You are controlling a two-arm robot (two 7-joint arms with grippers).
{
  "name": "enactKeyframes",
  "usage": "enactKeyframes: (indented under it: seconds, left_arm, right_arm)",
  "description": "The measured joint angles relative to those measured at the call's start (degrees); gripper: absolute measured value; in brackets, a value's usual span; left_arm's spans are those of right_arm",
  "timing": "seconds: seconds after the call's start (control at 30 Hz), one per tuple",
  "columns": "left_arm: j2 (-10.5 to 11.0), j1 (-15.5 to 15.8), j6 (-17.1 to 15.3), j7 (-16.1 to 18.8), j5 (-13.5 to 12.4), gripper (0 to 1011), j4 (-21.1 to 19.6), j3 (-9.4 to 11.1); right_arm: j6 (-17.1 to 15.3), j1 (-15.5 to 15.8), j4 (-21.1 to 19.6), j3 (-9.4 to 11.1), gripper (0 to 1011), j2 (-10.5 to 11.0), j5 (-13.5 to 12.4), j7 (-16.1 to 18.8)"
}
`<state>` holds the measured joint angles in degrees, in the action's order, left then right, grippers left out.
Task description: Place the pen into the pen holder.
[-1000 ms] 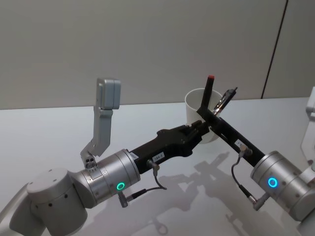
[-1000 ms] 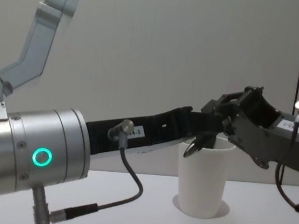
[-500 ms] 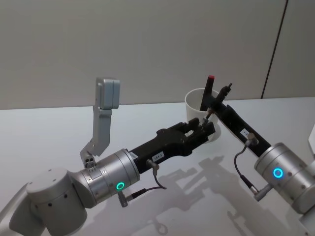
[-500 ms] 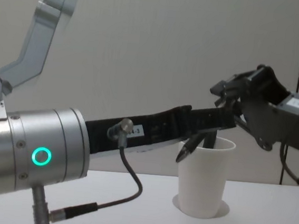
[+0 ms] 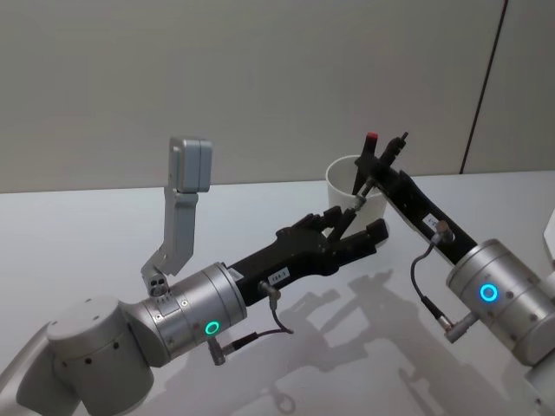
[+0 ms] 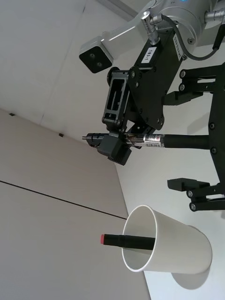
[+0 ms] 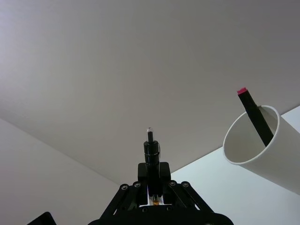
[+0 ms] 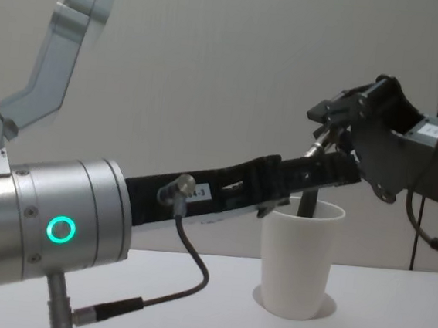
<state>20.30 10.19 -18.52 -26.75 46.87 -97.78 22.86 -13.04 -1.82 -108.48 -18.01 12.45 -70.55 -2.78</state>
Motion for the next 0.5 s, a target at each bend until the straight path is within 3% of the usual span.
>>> enactKeyframes:
  seconds: [0.07, 0.5]
  left_arm:
    - [0.0, 0.0, 0.0, 0.0, 0.0, 997, 0.0, 0.0]
    - [0.0, 0.0, 0.0, 0.0, 0.0, 1001, 0.0, 0.0]
  right_arm:
    - [0.3, -0.1, 0.0, 0.0, 161, 0.0, 0.0, -0.1]
    - [2.5, -0.6, -0.3, 0.3, 160, 0.9, 0.8, -0.6]
